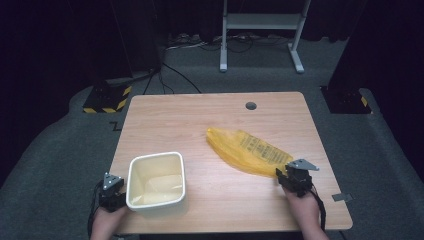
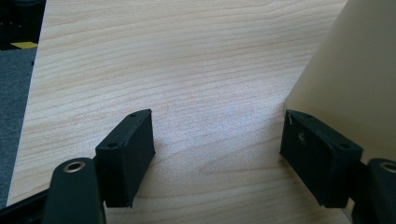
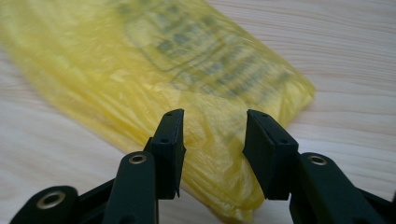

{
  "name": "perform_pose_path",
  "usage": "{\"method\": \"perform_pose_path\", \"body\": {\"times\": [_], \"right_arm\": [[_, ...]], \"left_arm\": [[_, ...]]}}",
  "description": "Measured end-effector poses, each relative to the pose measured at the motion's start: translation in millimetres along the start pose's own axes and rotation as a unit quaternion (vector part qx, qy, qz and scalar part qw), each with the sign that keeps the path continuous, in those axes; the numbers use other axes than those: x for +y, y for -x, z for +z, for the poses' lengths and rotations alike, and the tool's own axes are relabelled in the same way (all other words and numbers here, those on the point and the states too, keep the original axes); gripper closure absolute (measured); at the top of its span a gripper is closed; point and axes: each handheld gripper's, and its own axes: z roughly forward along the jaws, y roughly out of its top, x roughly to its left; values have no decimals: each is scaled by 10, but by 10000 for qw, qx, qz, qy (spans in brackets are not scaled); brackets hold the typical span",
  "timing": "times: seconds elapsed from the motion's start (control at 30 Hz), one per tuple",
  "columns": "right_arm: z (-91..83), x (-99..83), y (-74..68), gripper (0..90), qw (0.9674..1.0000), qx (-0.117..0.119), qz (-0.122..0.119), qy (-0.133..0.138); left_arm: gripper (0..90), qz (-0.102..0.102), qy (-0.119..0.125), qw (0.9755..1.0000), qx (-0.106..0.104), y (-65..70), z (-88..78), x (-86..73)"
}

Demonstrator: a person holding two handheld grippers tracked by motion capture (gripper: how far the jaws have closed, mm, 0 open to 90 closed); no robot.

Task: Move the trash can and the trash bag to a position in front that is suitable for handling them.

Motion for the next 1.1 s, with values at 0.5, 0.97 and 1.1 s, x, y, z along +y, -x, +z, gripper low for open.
{"method": "perform_pose_path", "body": {"times": [0.5,0.97,1.1], "right_arm": [[-90,221,-598,550,9949,636,-662,426],[286,178,-560,569,9972,524,-527,-124],[281,178,-526,570,9977,423,-522,-133]], "left_arm": [[259,7,1,10000,2,1,1,0],[258,-53,17,10000,-64,-20,-5,-1],[257,-55,18,10000,-67,-18,-5,-1]]}}
